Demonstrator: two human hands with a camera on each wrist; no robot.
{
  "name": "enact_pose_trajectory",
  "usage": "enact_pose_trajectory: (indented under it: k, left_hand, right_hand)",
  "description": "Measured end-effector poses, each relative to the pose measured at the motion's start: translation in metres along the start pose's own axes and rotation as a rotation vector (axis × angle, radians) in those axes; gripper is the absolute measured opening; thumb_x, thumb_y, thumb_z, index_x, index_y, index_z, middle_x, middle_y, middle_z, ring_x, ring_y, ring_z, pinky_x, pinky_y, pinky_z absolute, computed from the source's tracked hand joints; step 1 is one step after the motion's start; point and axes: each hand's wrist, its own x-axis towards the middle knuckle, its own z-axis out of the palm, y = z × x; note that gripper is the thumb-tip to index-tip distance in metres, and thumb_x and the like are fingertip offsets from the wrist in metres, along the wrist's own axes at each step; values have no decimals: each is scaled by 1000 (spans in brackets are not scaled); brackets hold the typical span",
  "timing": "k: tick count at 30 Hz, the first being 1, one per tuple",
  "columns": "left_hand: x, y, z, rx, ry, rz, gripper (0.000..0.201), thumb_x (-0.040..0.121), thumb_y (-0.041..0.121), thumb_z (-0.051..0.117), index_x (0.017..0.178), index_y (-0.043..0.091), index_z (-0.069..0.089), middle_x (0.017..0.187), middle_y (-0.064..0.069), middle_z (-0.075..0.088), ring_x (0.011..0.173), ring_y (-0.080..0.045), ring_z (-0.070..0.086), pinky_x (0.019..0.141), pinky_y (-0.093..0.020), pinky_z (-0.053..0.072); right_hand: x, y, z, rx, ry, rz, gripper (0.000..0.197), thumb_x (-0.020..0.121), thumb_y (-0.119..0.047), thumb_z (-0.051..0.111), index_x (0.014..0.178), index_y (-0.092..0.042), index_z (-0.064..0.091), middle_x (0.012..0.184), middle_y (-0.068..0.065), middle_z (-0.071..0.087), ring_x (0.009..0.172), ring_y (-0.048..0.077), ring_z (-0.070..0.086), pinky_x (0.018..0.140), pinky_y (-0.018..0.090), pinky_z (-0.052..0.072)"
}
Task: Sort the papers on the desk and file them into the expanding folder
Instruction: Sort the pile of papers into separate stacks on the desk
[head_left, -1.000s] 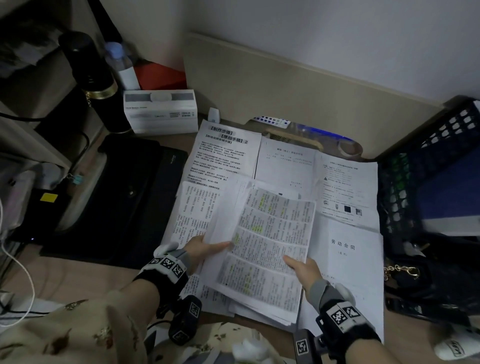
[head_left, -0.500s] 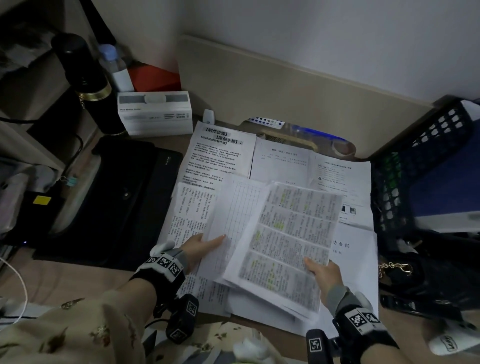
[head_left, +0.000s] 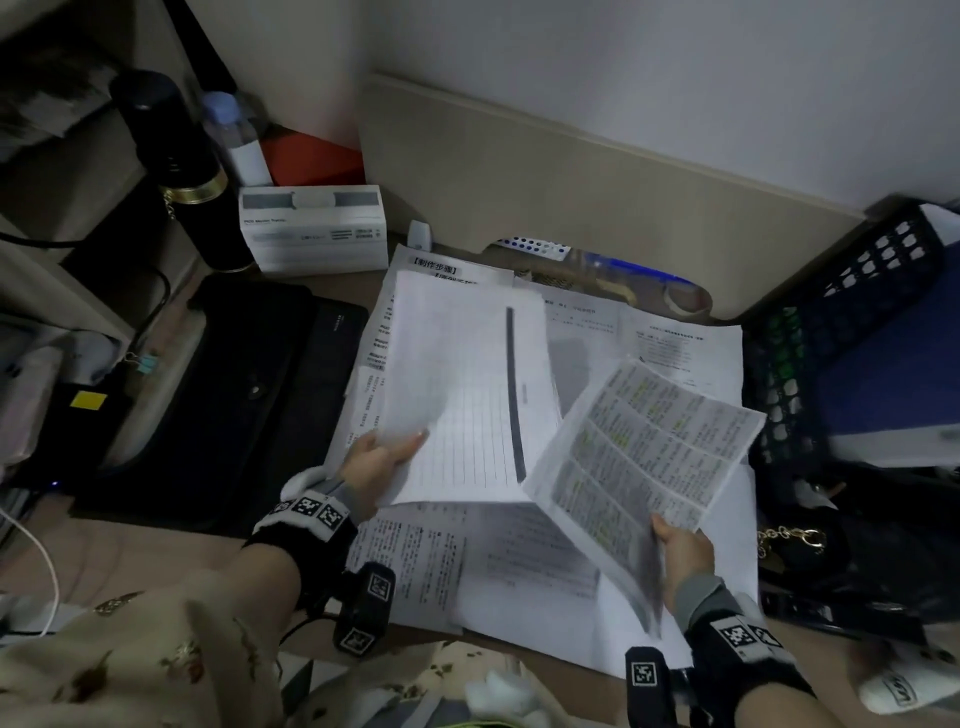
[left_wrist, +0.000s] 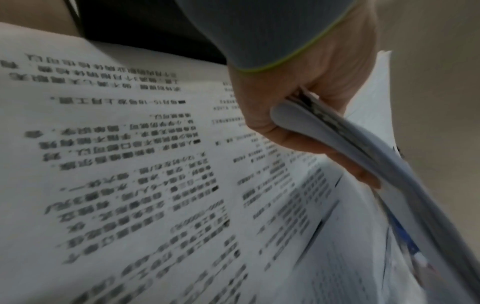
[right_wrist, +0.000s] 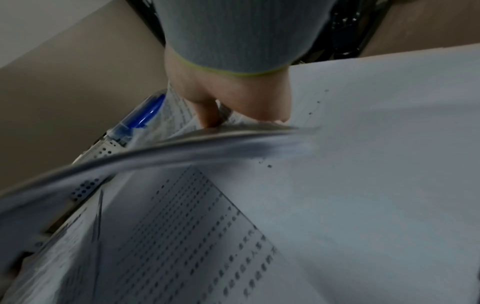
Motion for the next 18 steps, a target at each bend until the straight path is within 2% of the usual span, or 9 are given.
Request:
enact_pose_trajectory:
  k: [3, 6, 7, 10, 13, 15, 18]
  left_hand:
    - [1, 17, -8, -122, 36, 6, 39, 77, 19, 80, 110, 8, 63, 104, -13, 72, 98, -33, 68, 92, -49, 53]
    - [-2, 31, -17, -172, -36, 13, 41, 81, 15, 74, 116, 3, 58, 106, -18, 71, 93, -35, 70, 75, -45, 58]
    - [-1, 34, -21, -180, -48, 12, 43, 81, 16, 74, 119, 2, 57, 108, -19, 70, 94, -36, 70, 74, -44, 57]
    - [-2, 43, -29, -213, -65, 10, 50, 80, 18, 75, 122, 0, 55, 111, -21, 69, 97, -38, 69, 75, -44, 57]
    - [-2, 56, -33, -225, -43, 34, 31, 83, 16, 72, 109, 5, 59, 91, -12, 75, 83, -31, 72, 66, -38, 58]
    - [-2, 63, -35, -244, -13, 46, 22, 84, 12, 71, 103, 8, 61, 82, -8, 76, 76, -25, 73, 63, -36, 58]
    - [-1, 68, -40, -257, -19, 45, 32, 82, 10, 73, 111, 5, 62, 94, -13, 75, 81, -27, 73, 64, -37, 59]
  right_hand:
    - [-1, -8, 5, -89, 84, -52, 44, 87, -4, 59, 130, 4, 51, 127, 19, 57, 116, 37, 54, 103, 40, 41]
    - [-3, -18, 17, -151, 159, -75, 53, 85, -12, 60, 135, -1, 47, 133, 21, 54, 118, 40, 53, 103, 49, 42]
    - [-3, -22, 22, -167, 154, -86, 54, 85, -14, 59, 136, -2, 46, 135, 21, 52, 120, 40, 52, 103, 50, 42]
    - [-5, -35, 36, -238, 128, -138, 46, 89, -13, 57, 133, 0, 49, 133, 21, 53, 119, 41, 51, 103, 46, 41]
    - [-14, -41, 54, -308, 69, -226, 38, 89, -14, 53, 123, 2, 56, 122, 25, 59, 110, 43, 55, 95, 44, 45]
    - [-18, -42, 70, -347, 10, -270, 42, 82, -16, 51, 119, 3, 58, 114, 26, 62, 106, 44, 57, 92, 45, 47]
    - [-29, -41, 97, -329, -146, -262, 32, 81, -7, 52, 111, 3, 60, 100, 22, 65, 97, 37, 61, 88, 46, 50]
